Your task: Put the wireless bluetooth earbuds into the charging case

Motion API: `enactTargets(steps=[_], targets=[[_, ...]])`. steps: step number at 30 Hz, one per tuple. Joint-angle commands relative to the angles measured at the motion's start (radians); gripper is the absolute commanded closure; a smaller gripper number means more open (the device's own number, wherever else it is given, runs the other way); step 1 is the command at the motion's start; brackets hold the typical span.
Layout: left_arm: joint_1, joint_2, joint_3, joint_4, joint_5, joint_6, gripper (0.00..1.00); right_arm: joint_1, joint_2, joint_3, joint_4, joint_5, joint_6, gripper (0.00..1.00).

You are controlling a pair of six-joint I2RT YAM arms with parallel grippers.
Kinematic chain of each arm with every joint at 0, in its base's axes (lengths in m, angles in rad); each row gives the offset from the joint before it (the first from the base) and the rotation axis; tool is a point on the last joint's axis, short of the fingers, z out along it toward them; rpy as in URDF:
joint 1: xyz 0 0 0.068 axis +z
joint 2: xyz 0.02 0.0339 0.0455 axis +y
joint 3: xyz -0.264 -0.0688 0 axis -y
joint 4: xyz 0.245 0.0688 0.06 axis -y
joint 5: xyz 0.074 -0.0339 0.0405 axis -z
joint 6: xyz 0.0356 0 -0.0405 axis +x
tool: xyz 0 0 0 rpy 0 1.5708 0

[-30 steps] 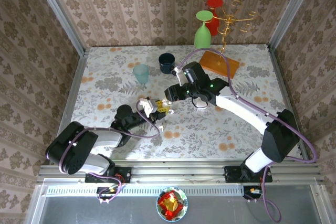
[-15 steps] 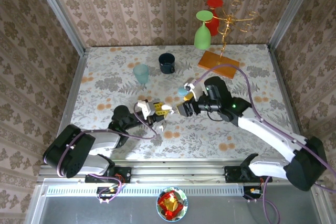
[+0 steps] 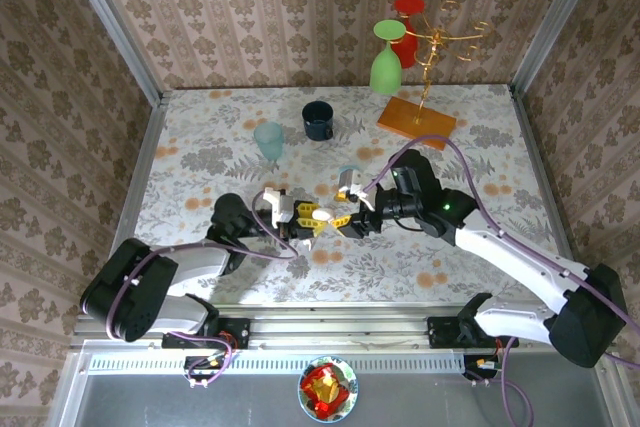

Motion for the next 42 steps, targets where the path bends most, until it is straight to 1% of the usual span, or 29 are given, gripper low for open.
enactTargets(steps=[1, 4, 5, 8, 9, 10, 11, 12, 13, 15, 16, 17, 19, 21, 24, 25, 27, 29, 30, 34, 37, 42], targets=[[-0.009, -0.021, 0.027, 0.04, 0.033, -0.045, 0.97, 0.009, 0.026, 0.03, 0.018, -0.053, -0.034, 0.46], [-0.011, -0.017, 0.023, 0.041, 0.03, -0.038, 0.97, 0.011, 0.036, 0.026, 0.031, -0.042, -0.037, 0.65], [-0.011, -0.015, 0.022, 0.04, 0.031, -0.037, 0.97, 0.011, 0.037, 0.025, 0.031, -0.035, -0.036, 0.7], [-0.011, -0.011, 0.025, 0.041, 0.034, -0.039, 0.95, 0.012, 0.028, 0.018, 0.029, -0.038, -0.03, 0.79], [-0.011, -0.01, 0.025, 0.04, 0.034, -0.04, 0.93, 0.012, 0.022, 0.011, 0.033, -0.035, -0.028, 0.8], [-0.011, -0.01, 0.025, 0.041, 0.029, -0.038, 0.88, 0.012, 0.013, 0.003, 0.04, -0.029, -0.021, 0.81], [-0.011, -0.01, 0.024, 0.04, 0.02, -0.033, 0.76, 0.013, 0.006, -0.006, 0.053, -0.015, -0.011, 0.81], [-0.009, -0.012, 0.021, 0.04, 0.008, -0.027, 0.62, 0.011, 0.001, -0.014, 0.062, -0.003, -0.002, 0.81], [-0.007, -0.016, 0.016, 0.041, -0.011, -0.021, 0.44, 0.011, -0.006, -0.02, 0.071, 0.012, 0.007, 0.8], [-0.005, -0.027, -0.009, 0.04, -0.073, 0.014, 0.16, 0.004, -0.019, -0.046, 0.095, 0.045, 0.029, 0.8], [-0.002, -0.038, -0.026, 0.04, -0.113, 0.045, 0.06, -0.002, -0.023, -0.064, 0.121, 0.075, 0.052, 0.8], [0.0, -0.047, -0.045, 0.039, -0.156, 0.07, 0.0, -0.011, -0.025, -0.08, 0.148, 0.106, 0.087, 0.8], [0.017, -0.068, -0.08, 0.034, -0.226, 0.104, 0.0, -0.039, -0.027, -0.108, 0.201, 0.201, 0.195, 0.8], [0.038, -0.094, -0.099, -0.003, -0.264, 0.13, 0.0, -0.076, -0.021, -0.132, 0.244, 0.309, 0.346, 0.82], [0.05, -0.157, -0.098, -0.164, -0.304, 0.218, 0.0, -0.141, -0.007, -0.17, 0.281, 0.342, 0.55, 0.83], [0.05, -0.186, -0.091, -0.234, -0.32, 0.253, 0.0, -0.156, 0.001, -0.179, 0.284, 0.344, 0.619, 0.84], [0.051, -0.245, -0.066, -0.416, -0.356, 0.317, 0.0, -0.171, 0.013, -0.181, 0.254, 0.328, 0.704, 0.83], [0.05, -0.297, -0.034, -0.582, -0.376, 0.397, 0.0, -0.173, 0.036, -0.177, 0.196, 0.309, 0.763, 0.81], [0.05, -0.308, -0.025, -0.636, -0.409, 0.426, 0.0, -0.173, 0.05, -0.176, 0.171, 0.306, 0.786, 0.8], [0.05, -0.293, 0.02, -0.784, -0.444, 0.52, 0.0, -0.175, 0.107, -0.211, 0.111, 0.296, 0.887, 0.8], [0.05, -0.281, 0.047, -0.851, -0.454, 0.542, 0.0, -0.176, 0.136, -0.251, 0.121, 0.291, 0.953, 0.8], [0.05, -0.285, 0.057, -0.863, -0.493, 0.539, 0.0, -0.197, 0.185, -0.301, 0.141, 0.275, 1.014, 0.79]])
